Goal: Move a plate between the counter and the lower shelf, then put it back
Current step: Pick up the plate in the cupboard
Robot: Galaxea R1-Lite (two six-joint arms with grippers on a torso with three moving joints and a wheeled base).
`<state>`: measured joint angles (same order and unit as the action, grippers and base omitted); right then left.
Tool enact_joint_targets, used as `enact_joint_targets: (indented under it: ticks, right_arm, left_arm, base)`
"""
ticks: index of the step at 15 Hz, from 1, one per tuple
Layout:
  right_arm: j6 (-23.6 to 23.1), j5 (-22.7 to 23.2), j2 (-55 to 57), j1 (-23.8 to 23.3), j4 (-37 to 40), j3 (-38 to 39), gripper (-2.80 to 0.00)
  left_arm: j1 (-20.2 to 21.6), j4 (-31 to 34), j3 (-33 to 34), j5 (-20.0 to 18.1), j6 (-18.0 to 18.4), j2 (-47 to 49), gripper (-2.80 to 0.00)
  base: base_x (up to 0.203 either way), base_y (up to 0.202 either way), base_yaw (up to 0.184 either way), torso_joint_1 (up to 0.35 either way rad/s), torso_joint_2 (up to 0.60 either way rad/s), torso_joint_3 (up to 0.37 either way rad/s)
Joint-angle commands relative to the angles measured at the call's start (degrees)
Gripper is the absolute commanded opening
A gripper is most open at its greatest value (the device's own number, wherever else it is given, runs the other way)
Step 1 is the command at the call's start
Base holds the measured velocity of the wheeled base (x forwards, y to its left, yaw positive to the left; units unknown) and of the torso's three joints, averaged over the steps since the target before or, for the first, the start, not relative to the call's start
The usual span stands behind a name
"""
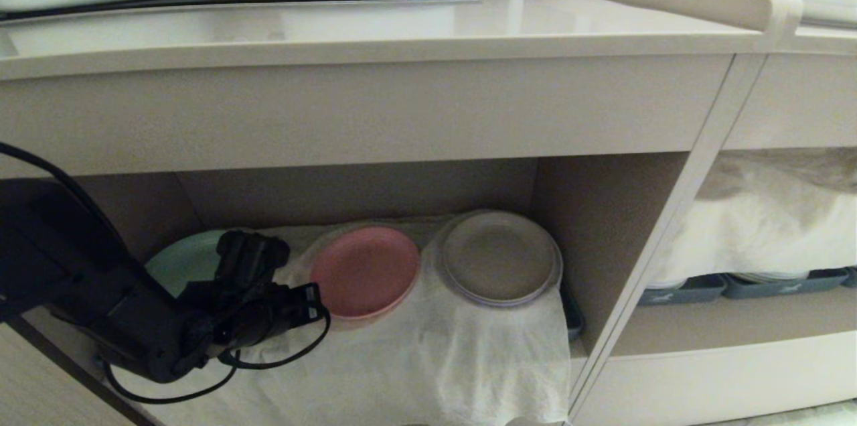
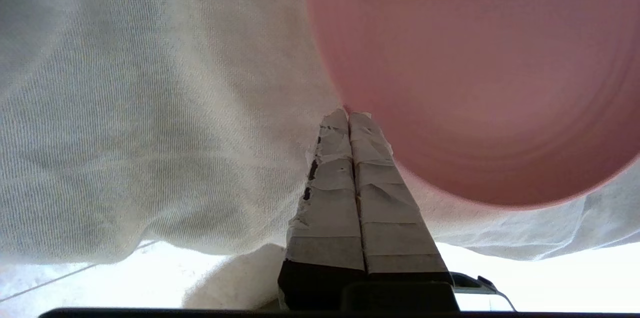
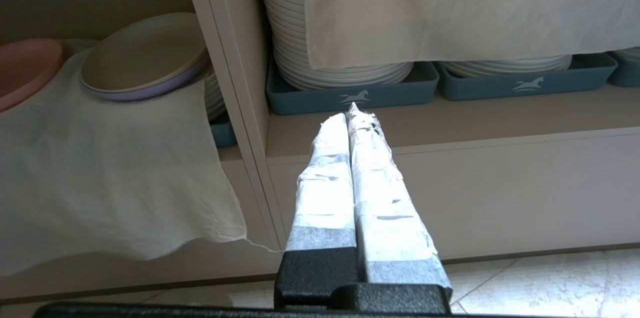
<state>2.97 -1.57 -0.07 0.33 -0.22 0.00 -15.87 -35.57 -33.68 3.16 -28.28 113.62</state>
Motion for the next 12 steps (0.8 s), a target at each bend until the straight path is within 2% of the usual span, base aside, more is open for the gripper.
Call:
enact_joint_targets:
  ticks: [1,6,9,12]
  right_arm:
    - [0.0,0.0,0.1,0.0,0.0,0.0,-2.8]
    - [0.0,0.0,0.1,0.0,0.0,0.0,-2.8]
    - [0.0,0.0,0.1,0.0,0.0,0.0,-2.8]
    - [0.0,0.0,0.1,0.0,0.0,0.0,-2.8]
  left_arm:
    - [0.0,-0.2,0.1,0.0,-0.2,-0.5,-2.8]
    - [0.0,-0.5,3.6,-0.5,-0.8,-3.5,-2.8]
    - [-0.1,-0.2,4.2,-0.6,-5.0,-5.5,-2.8]
    - [0.0,-0.4,5.4,-0.6,-5.5,-6.2,-2.8]
  base:
    - [0.0,0.0,0.0,0.0,0.0,0.0]
    - [0.0,0.0,0.0,0.0,0.0,0.0]
    - [0.0,0.0,0.0,0.0,0.0,0.0]
    - [0.0,0.0,0.0,0.0,0.0,0.0]
